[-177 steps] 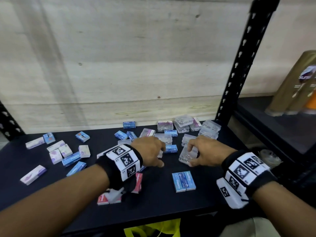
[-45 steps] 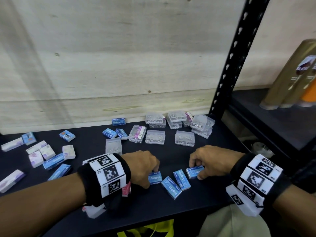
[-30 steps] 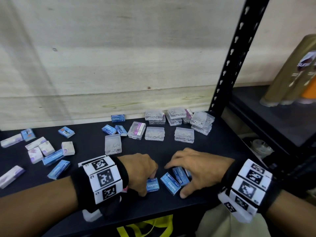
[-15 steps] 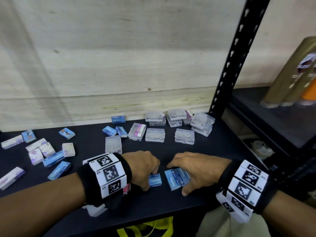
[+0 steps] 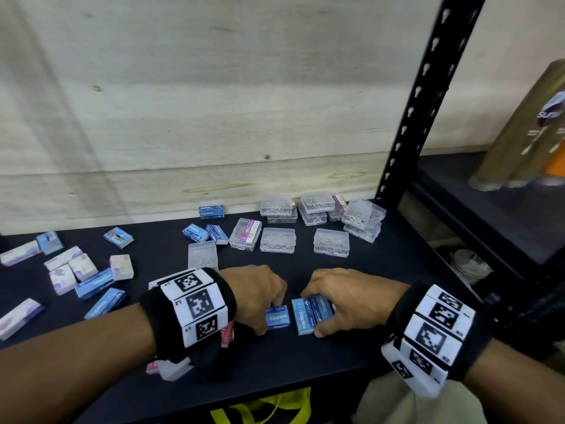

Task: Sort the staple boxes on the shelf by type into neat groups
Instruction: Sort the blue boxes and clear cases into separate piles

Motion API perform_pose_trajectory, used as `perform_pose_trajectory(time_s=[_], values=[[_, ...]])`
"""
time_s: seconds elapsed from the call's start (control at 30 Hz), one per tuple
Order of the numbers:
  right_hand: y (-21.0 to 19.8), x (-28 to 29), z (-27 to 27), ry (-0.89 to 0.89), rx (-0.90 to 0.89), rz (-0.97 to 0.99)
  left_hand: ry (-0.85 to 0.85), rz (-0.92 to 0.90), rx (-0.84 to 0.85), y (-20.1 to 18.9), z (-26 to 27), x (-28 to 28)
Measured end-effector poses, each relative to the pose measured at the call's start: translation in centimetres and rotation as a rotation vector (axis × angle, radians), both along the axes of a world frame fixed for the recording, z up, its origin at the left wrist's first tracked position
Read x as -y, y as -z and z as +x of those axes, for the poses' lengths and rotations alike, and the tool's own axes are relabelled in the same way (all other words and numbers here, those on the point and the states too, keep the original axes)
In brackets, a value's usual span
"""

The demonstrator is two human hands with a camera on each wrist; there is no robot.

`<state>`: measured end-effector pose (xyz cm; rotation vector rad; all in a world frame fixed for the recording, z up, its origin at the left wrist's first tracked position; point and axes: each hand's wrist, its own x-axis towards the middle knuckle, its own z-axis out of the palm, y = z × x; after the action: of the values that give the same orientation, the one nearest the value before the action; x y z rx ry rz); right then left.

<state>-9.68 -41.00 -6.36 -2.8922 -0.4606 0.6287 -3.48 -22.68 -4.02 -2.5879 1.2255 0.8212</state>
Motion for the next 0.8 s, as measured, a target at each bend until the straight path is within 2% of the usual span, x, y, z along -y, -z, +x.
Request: perform_pose_trajectory(time_s=[0.5, 0.63, 0.8], values=[[0.2, 0.0, 0.0, 0.006, 0.034, 0.015, -0.006, -0.020, 0.012, 0.1, 0.3, 0.6], [-1.0, 2.4, -0.5, 0.077, 0.037, 0.004, -0.002, -0.014, 0.016, 0.0, 0.8, 0.1], [-1.2, 5.1, -0.9, 0.162, -0.055, -0.071, -0.022, -0.037, 0.001, 0.2, 1.1, -0.1]])
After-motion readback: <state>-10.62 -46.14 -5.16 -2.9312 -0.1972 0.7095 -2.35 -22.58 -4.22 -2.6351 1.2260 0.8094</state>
